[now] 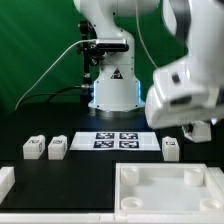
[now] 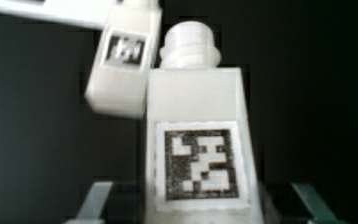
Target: Assemble one leg
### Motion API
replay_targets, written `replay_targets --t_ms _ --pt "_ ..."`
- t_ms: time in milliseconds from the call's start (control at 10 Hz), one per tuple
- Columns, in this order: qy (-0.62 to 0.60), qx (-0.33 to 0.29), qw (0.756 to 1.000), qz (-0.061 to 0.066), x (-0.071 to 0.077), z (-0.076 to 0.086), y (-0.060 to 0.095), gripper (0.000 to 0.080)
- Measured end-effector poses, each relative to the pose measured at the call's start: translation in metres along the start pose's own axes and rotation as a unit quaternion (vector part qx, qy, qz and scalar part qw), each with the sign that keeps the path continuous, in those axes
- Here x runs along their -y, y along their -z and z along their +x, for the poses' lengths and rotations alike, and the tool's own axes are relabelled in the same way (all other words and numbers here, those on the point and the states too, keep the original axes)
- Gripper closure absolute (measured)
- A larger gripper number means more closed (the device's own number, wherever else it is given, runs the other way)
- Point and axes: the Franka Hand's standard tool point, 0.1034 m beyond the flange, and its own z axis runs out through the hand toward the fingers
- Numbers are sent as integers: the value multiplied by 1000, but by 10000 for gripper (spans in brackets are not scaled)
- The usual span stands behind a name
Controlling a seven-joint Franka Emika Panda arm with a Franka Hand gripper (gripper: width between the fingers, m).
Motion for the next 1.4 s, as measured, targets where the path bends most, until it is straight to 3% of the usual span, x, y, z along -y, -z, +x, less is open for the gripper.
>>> replay_targets --t_ms 100,300,500,600,700,800,900,1100,1200,1400 --pt "-1 -42 999 -3 -6 -4 16 508" --pt "0 -151 988 -11 -8 4 13 508" --pt "1 -242 970 -16 -12 12 20 507" --pt "21 -277 961 -18 -22 20 33 507" --pt "35 -347 937 -18 -43 39 69 507" --pt "25 -426 904 -20 -64 54 96 507" --pt "16 -469 883 -29 -70 58 100 507" --pt "8 -545 836 -67 -86 57 100 507" --pt "9 -538 841 -65 -87 59 86 507" --pt "11 -523 850 -52 -79 61 87 507"
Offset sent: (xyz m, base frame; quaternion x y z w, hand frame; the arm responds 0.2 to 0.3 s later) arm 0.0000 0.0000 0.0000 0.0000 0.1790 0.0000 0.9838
